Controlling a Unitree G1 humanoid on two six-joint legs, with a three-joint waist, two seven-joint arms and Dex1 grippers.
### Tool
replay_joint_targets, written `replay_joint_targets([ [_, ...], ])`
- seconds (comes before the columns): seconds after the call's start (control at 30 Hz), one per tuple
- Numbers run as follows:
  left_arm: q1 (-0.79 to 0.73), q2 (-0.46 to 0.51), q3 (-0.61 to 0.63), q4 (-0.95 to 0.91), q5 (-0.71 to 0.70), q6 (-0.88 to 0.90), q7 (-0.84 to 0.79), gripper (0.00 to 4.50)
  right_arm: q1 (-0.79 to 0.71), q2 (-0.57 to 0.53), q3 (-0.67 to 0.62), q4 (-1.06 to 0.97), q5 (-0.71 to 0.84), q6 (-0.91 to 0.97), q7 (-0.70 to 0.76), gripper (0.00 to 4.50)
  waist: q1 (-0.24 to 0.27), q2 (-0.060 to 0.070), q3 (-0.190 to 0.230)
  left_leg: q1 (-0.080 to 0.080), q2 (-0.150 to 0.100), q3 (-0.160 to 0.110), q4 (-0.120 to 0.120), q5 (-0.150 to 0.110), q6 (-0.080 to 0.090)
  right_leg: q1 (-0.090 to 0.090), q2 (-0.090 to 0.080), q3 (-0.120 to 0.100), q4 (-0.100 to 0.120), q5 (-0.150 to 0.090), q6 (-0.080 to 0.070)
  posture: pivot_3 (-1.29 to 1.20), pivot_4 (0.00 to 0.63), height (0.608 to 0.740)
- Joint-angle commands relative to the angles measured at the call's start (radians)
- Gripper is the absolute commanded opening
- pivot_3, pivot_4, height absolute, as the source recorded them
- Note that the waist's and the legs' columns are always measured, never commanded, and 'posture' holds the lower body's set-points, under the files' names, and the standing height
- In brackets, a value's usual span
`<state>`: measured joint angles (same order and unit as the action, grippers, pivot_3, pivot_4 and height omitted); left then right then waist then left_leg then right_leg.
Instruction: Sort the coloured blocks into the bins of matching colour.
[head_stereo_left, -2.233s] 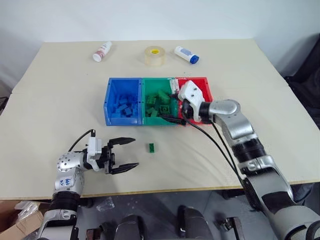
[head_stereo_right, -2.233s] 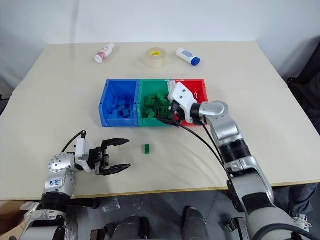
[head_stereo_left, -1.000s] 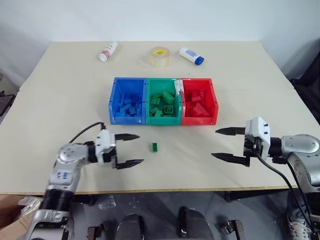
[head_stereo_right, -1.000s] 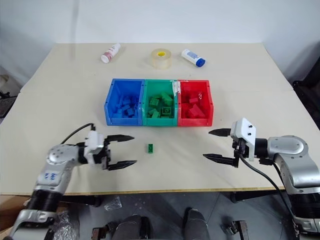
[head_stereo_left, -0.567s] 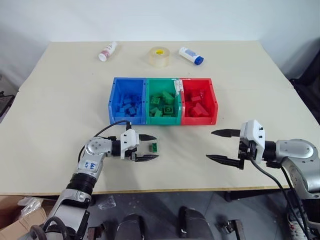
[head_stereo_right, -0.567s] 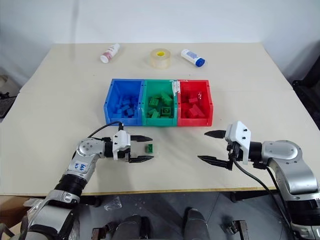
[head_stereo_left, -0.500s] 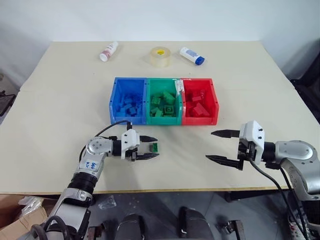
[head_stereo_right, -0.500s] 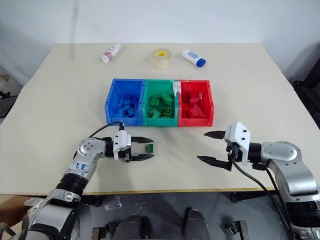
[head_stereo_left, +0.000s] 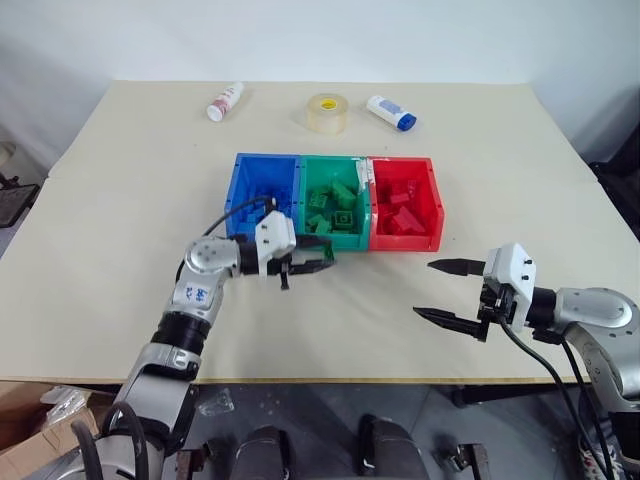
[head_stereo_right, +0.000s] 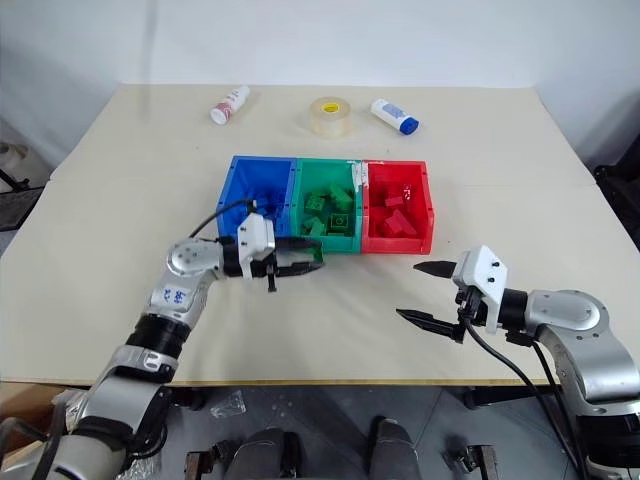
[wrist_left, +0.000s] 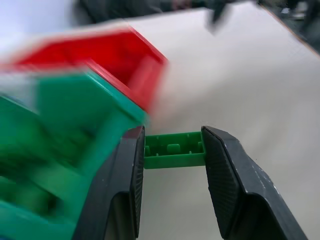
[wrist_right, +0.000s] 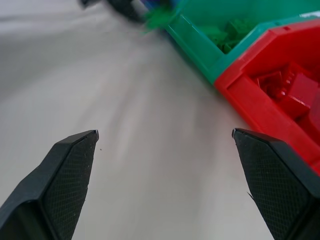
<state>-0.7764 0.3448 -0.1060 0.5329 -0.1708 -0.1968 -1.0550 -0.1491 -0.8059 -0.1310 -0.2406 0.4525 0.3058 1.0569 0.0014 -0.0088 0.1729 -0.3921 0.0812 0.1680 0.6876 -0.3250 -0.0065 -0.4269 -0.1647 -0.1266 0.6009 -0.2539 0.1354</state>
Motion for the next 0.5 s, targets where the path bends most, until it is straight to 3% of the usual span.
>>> replay_joint_targets([
  [0.03,-0.113,-0.03,0.014,0.1,0.053,-0.036,0.113,1.4,0.008,0.005,-0.035,-0.05,0.023,-0.005,-0.016,4.5,0.0,0.0,0.0,0.0,0.0,0.0,0.0,0.0,0.0,0.0,0.0,0.0,0.0,0.0,0.0,0.0,0.15,0.74],
  [0.1,-0.175,-0.053,0.017,0.189,0.073,-0.104,0.142,1.4,0.011,0.007,-0.035,-0.055,0.023,-0.004,-0.023,4.5,0.0,0.0,0.0,0.0,0.0,0.0,0.0,0.0,0.0,0.0,0.0,0.0,0.0,0.0,0.0,0.0,0.15,0.74],
  [0.27,-0.251,-0.077,0.021,0.334,0.098,-0.168,0.171,3.01,0.013,0.01,-0.035,-0.064,0.025,-0.002,-0.035,4.5,-0.002,-0.001,0.0,0.0,0.0,0.0,-0.001,0.0,0.0,0.0,0.0,0.0,-0.001,0.0,0.0,0.0,0.15,0.74],
  [0.43,-0.239,-0.041,0.045,0.331,0.064,-0.168,0.106,4.49,0.013,0.006,-0.037,-0.063,0.025,-0.006,-0.036,4.5,-0.003,-0.001,0.001,0.0,0.0,0.0,-0.001,0.0,0.0,0.0,0.0,0.0,-0.002,0.0,0.0,0.0,0.15,0.74],
  [0.5,-0.208,-0.014,0.065,0.285,0.017,-0.135,0.031,4.49,0.009,0.004,-0.036,-0.058,0.026,-0.007,-0.033,4.5,-0.004,-0.001,0.001,0.0,0.0,0.0,-0.001,0.0,0.0,0.0,0.0,0.0,-0.002,0.0,0.0,0.0,0.15,0.74],
])
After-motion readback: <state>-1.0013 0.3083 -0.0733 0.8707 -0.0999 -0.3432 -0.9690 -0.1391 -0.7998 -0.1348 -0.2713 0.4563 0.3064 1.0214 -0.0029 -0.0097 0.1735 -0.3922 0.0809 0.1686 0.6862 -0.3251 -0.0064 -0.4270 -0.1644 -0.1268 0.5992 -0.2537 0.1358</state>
